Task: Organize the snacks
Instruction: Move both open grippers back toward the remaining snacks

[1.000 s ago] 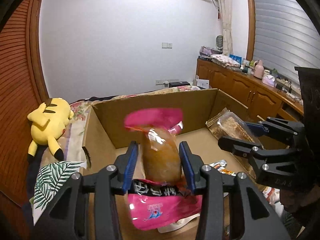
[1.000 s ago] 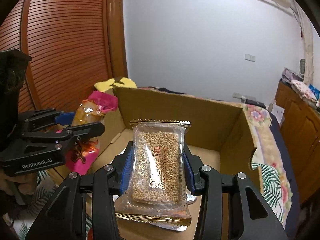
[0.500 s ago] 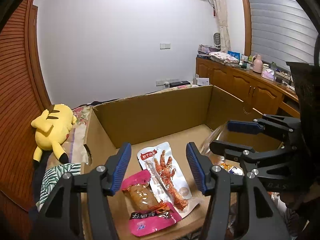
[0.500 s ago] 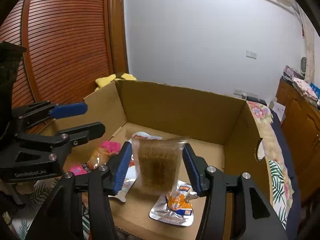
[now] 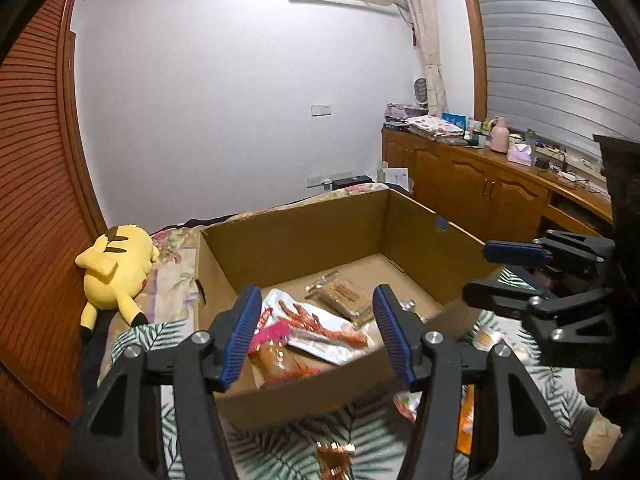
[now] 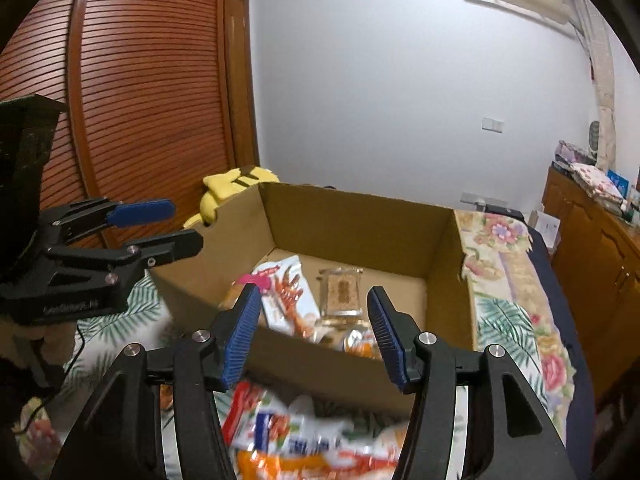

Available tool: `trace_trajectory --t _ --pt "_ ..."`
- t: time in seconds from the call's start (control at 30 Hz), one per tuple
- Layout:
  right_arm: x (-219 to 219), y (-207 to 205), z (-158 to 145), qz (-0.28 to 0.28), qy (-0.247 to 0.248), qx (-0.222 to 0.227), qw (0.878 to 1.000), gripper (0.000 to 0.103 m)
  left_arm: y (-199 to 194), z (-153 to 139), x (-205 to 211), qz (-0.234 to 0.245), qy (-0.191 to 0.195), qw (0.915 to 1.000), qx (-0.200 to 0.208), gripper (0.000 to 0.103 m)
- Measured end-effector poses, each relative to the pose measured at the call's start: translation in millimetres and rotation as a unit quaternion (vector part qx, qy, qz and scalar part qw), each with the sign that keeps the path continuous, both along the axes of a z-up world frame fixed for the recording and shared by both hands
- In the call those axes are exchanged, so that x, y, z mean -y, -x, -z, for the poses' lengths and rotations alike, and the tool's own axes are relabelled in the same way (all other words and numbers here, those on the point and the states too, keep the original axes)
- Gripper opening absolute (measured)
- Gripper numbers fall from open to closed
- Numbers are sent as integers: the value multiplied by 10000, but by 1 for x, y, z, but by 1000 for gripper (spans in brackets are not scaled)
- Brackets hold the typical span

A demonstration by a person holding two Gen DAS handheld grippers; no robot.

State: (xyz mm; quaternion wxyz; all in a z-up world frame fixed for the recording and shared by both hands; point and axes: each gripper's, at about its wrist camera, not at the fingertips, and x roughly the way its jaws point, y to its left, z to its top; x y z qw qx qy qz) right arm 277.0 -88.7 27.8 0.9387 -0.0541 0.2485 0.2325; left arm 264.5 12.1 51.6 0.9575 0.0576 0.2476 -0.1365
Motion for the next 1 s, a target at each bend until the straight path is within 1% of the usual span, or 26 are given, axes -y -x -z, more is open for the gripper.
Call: trace_trajectory --t 0.23,0.5,0.63,0.8,1.0 --pt "20 42 2 181 -54 -3 9998 60 36 5 -3 2 16 9999 -119 59" --pt "42 67 19 469 -112 -206 9986 64 63 25 -8 -67 14 9991 -417 59" --pt "52 72 34 594 -173 -392 9973 64 66 41 -11 -94 9 9979 -635 59" --pt "58 78 54 713 -4 -499 9962 64 66 63 -8 -75 -67 9960 -893 59" --pt "70 72 76 826 3 -759 9937 64 58 87 -4 -62 -127 9923 -1232 59"
